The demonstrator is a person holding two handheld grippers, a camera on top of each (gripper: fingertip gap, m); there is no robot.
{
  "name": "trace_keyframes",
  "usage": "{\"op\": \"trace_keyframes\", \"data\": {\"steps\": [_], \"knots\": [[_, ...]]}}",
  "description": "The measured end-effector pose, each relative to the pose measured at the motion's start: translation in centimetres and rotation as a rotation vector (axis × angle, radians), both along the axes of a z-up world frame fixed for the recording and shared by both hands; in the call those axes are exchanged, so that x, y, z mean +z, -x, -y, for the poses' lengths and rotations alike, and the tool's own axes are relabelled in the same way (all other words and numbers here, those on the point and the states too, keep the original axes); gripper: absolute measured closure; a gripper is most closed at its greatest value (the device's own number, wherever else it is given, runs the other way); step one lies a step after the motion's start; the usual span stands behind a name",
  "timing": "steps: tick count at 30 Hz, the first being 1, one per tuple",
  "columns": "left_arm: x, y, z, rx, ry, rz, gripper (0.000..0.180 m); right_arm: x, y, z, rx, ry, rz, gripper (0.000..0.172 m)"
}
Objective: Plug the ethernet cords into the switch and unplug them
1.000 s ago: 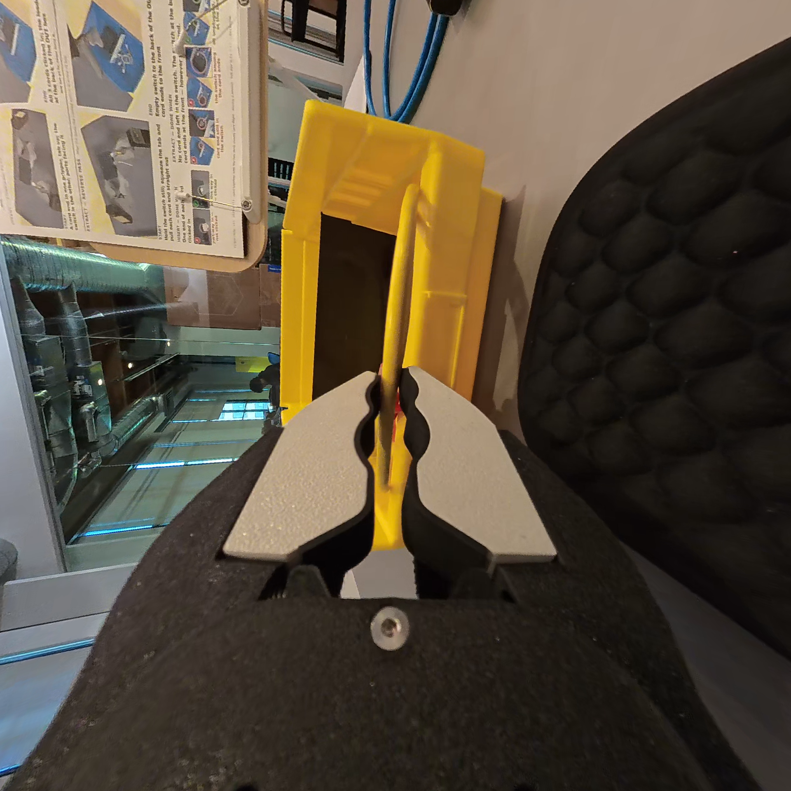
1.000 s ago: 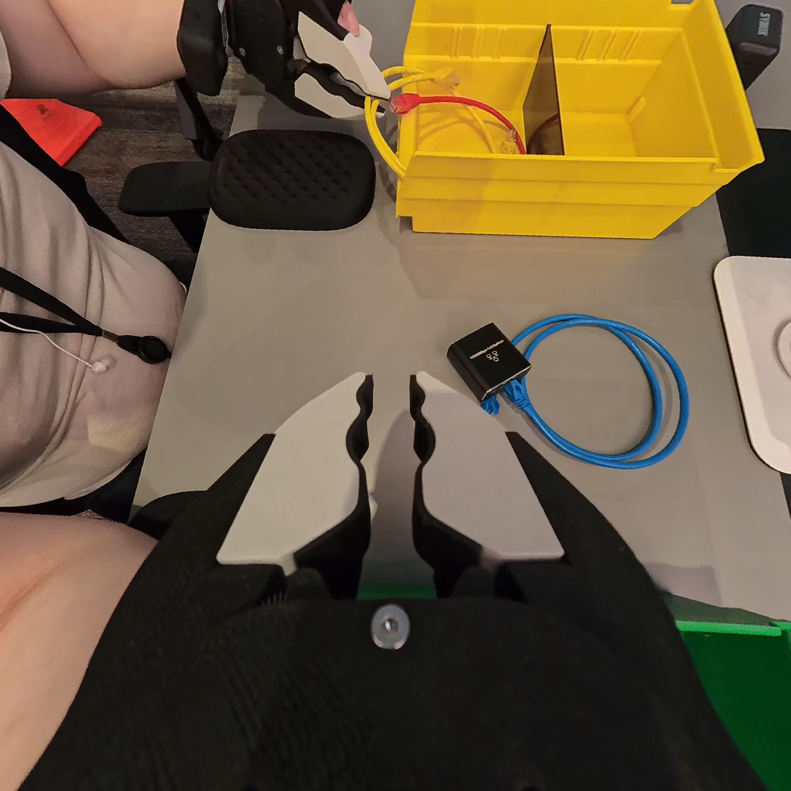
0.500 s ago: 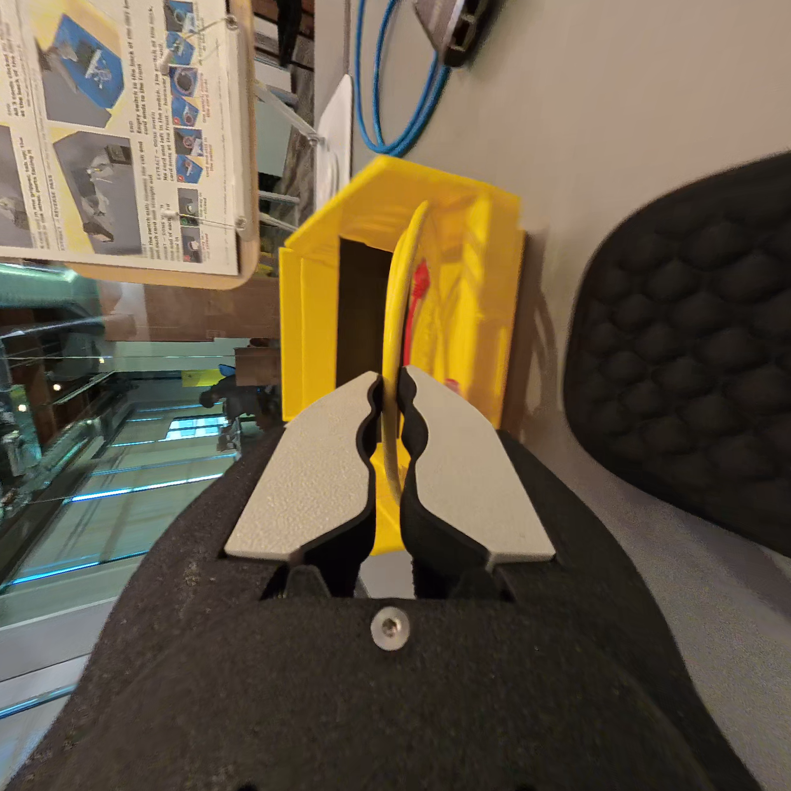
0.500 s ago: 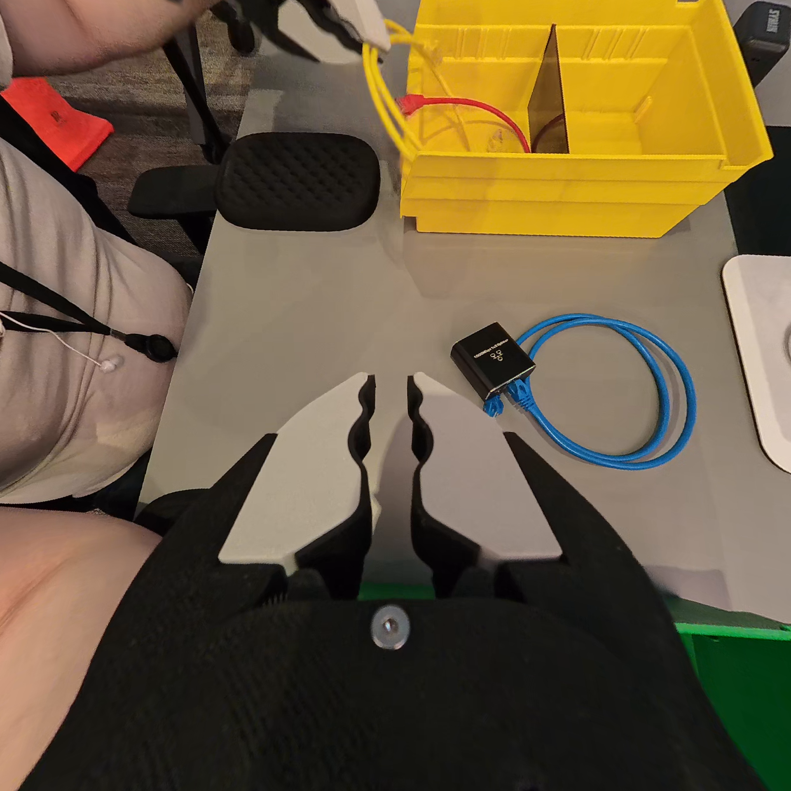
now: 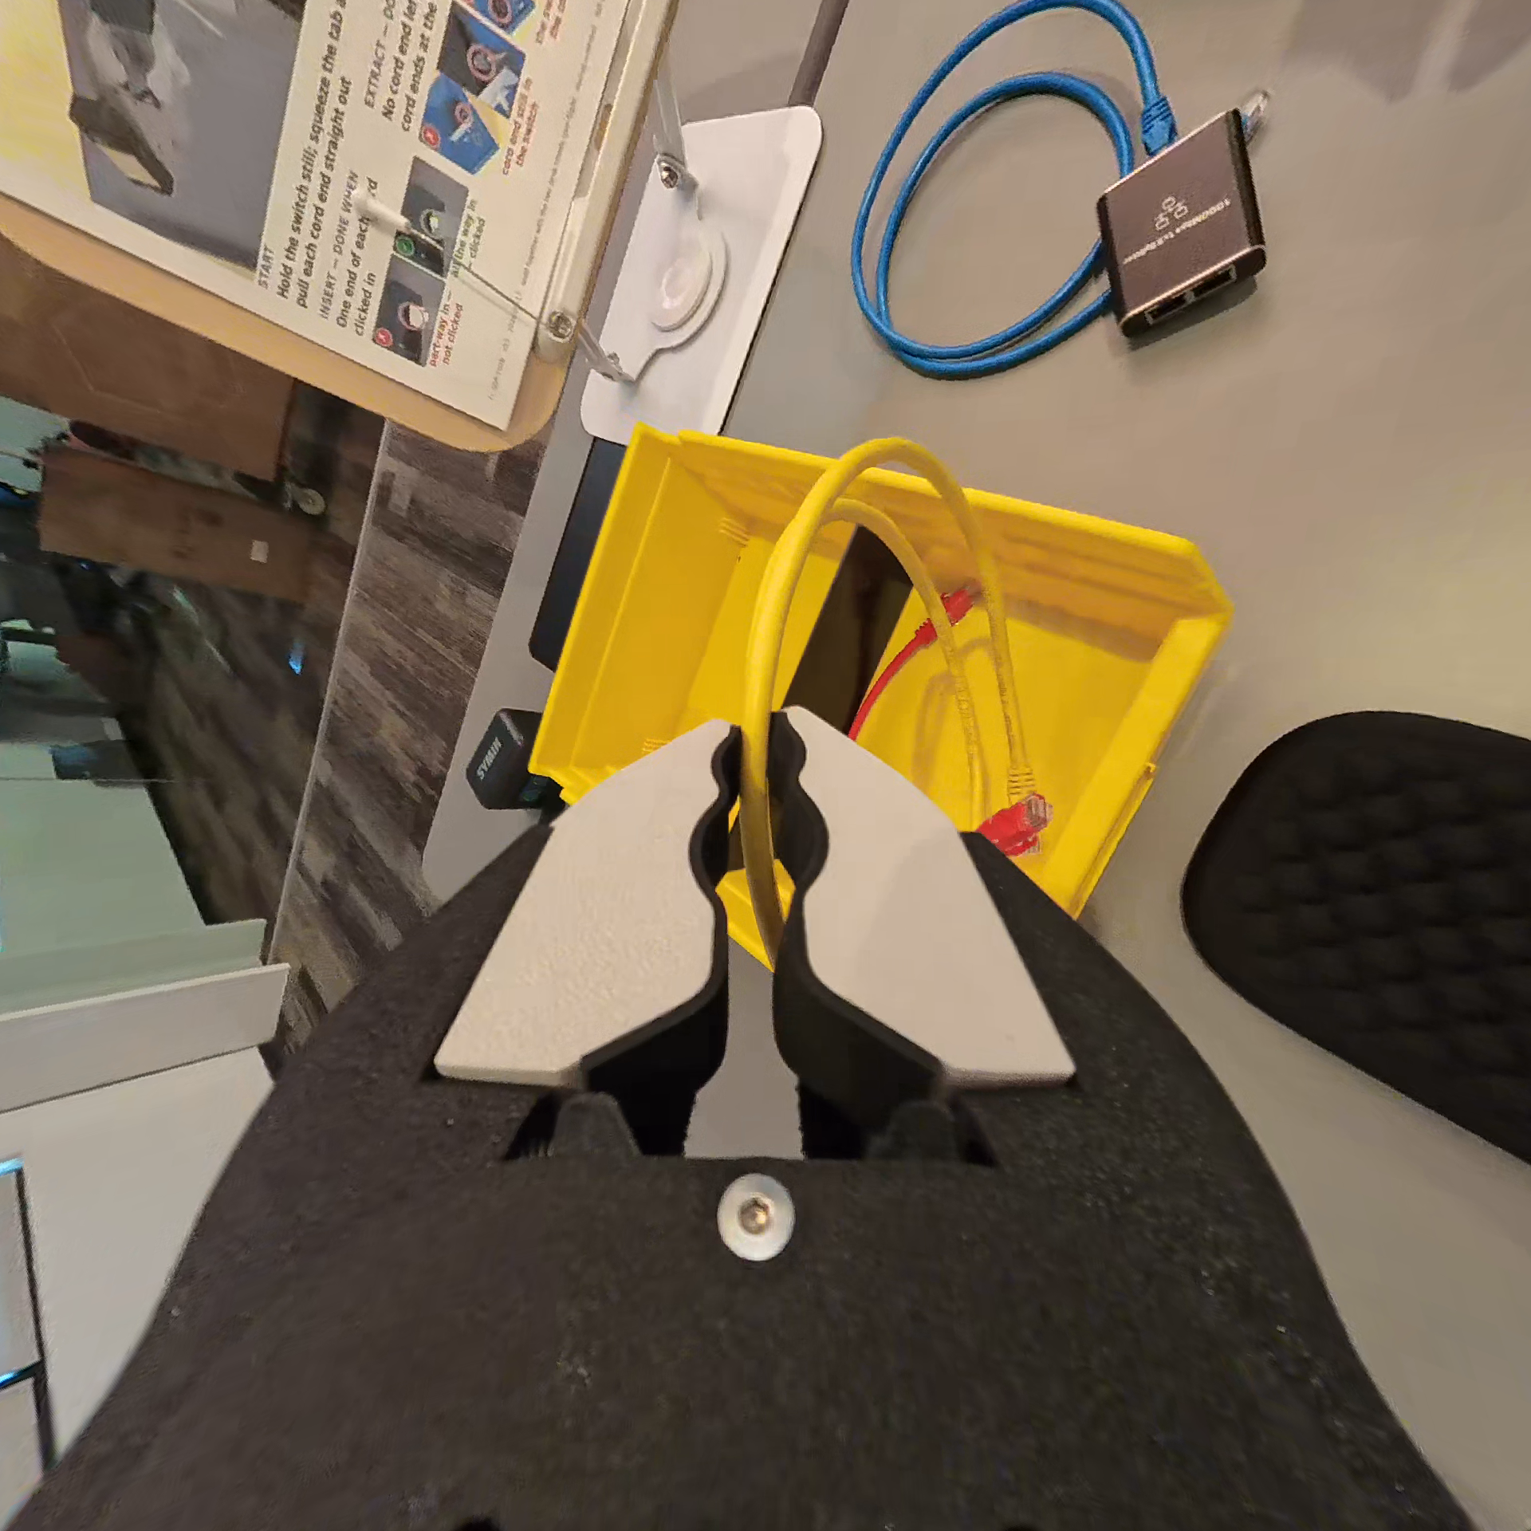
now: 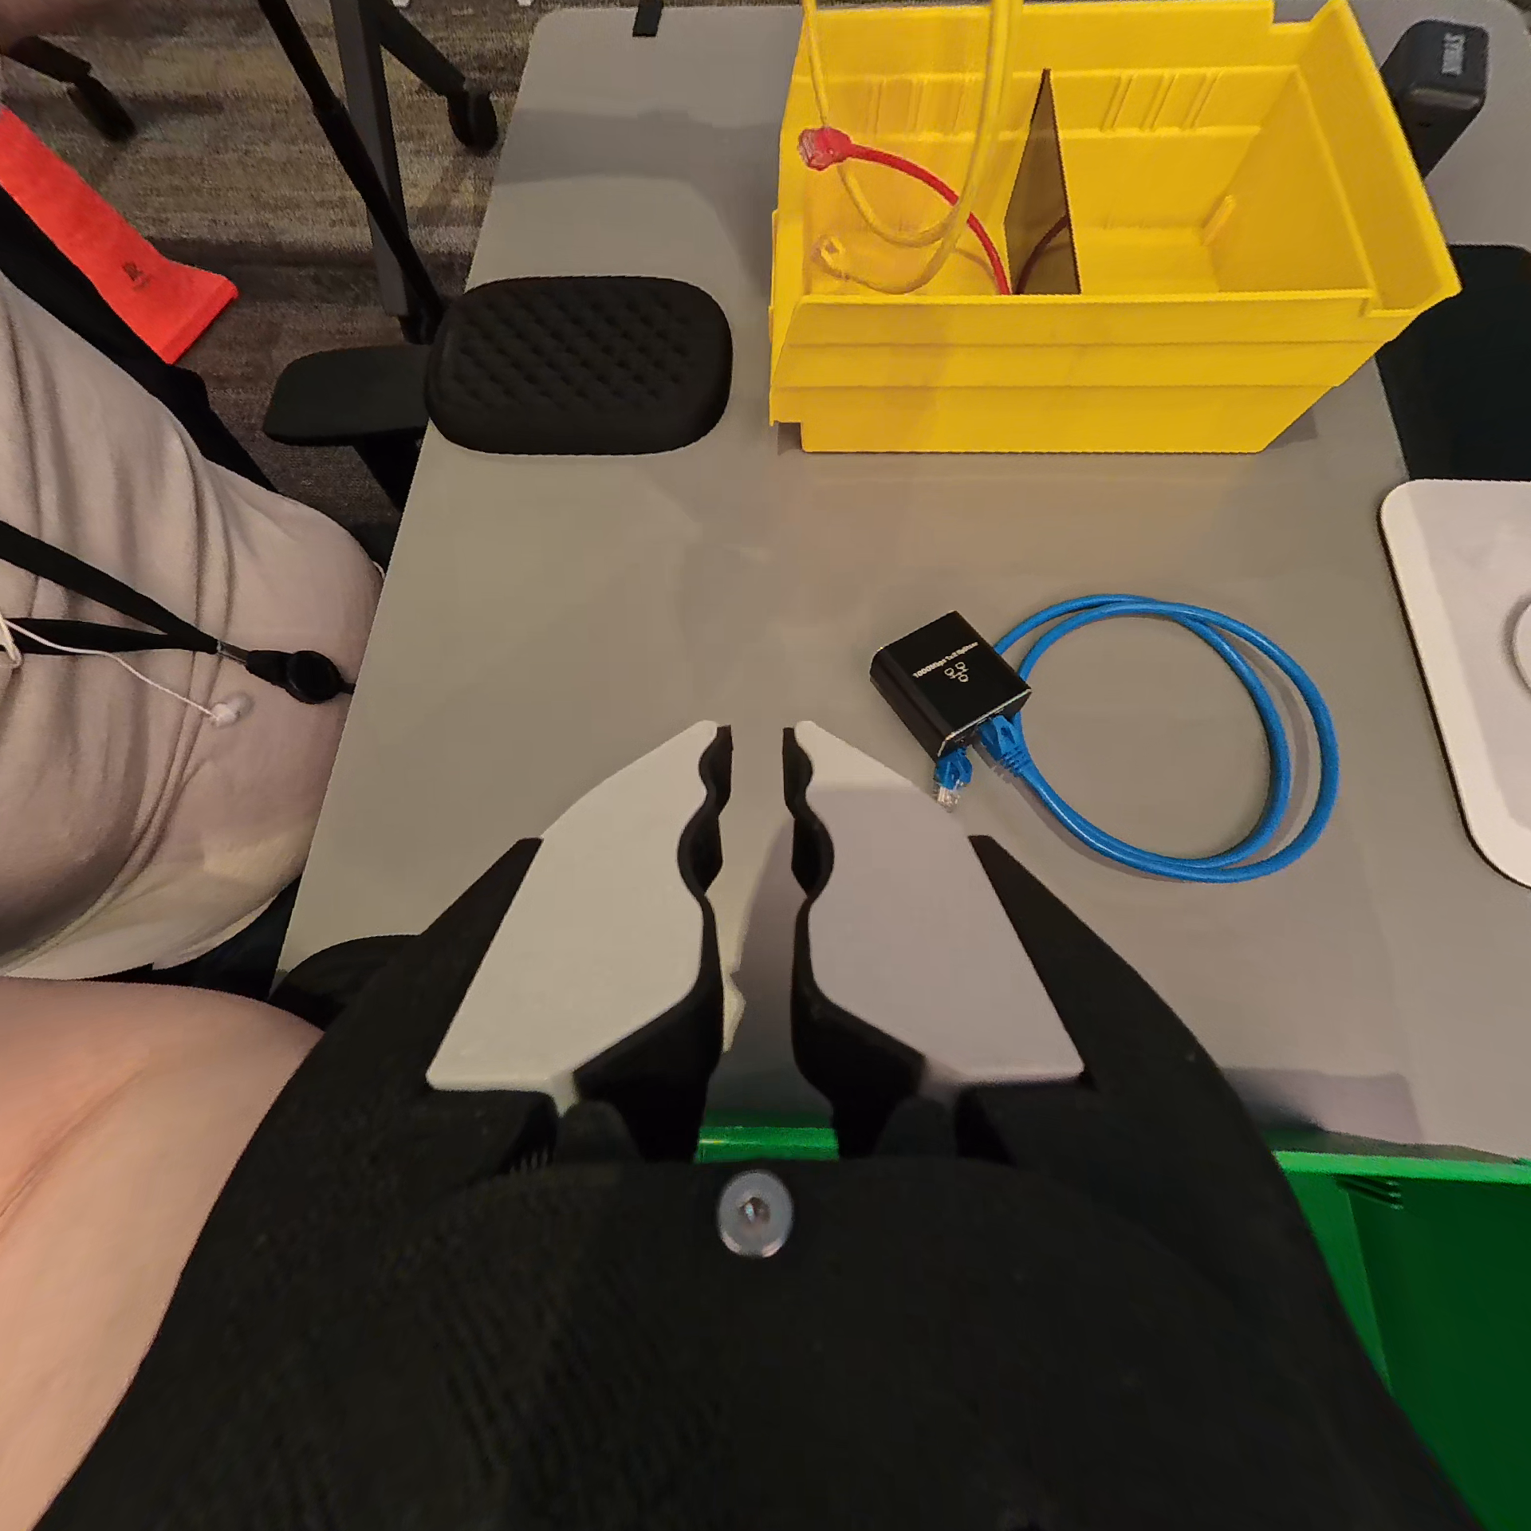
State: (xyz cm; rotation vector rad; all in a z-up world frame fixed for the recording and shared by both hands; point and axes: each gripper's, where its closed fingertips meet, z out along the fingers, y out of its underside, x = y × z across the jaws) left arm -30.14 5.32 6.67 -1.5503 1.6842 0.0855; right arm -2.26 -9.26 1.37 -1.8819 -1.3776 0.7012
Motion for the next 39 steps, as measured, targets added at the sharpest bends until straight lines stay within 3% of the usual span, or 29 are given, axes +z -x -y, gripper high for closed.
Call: {"op": "trace_keyframes", "data": {"steps": [8, 14, 23, 27, 33, 39], "knots": [[0.0, -0.2, 1.3, 0.147, 0.213, 0.025, 0.175, 0.6, 1.6, -0.6, 0.026, -0.048, 0.001, 0.159], [-1.9, -0.8, 4.2, 0.271, 0.531, 0.151, 0.175, 0.8, 3.2, -1.0, 0.046, -0.095, 0.029, 0.159], [-5.4, 2.2, 4.4, 0.346, 0.634, 0.234, 0.175, 1.6, 4.9, -1.5, 0.063, -0.155, 0.012, 0.159], [-6.3, 3.1, 4.3, 0.352, 0.627, 0.249, 0.175, 2.5, 9.6, -1.3, 0.176, -0.252, -0.040, 0.156], [-4.7, 2.0, 5.4, 0.298, 0.637, 0.312, 0.175, 2.0, 15.3, -1.8, 0.242, -0.448, 0.030, 0.156], [-1.7, 0.2, 6.8, 0.231, 0.590, 0.262, 0.175, 3.7, 14.4, -2.5, 0.183, -0.495, -0.043, 0.158]]}}
